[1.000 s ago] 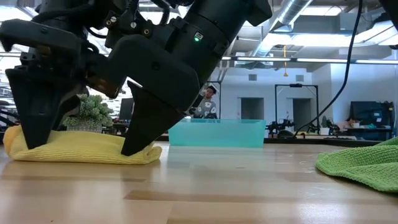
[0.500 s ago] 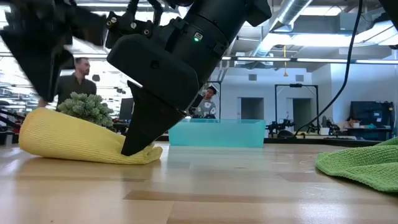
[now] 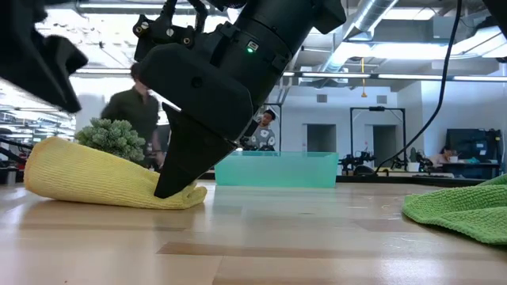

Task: Roll microfiber towels into tight, uniform cylinder then place into a basket
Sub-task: Roll the yellow microfiber cloth, then put the yellow microfiber cloth into the green bin

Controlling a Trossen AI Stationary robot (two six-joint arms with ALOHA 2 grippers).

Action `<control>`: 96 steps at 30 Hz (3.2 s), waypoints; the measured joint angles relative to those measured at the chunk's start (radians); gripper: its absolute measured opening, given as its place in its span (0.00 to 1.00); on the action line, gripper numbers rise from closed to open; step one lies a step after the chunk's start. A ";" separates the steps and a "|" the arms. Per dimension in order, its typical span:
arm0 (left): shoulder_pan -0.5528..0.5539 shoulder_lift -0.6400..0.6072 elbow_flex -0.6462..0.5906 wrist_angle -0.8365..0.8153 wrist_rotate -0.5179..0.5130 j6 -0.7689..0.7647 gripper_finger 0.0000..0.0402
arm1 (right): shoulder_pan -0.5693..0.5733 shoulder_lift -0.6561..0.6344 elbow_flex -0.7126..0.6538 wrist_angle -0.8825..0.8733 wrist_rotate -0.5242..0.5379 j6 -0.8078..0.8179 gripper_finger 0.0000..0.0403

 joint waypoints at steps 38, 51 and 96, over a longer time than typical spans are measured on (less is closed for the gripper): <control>0.060 0.184 -0.102 0.019 0.065 -0.555 0.29 | 0.010 0.001 0.002 0.004 -0.005 0.111 0.27; 0.061 0.185 -0.104 0.028 0.082 -0.627 0.29 | 0.011 -0.015 0.001 -0.012 -0.015 0.122 0.34; 0.061 0.188 -0.104 0.047 0.074 -0.563 0.29 | -0.016 -0.594 -0.754 0.563 -0.022 0.495 0.27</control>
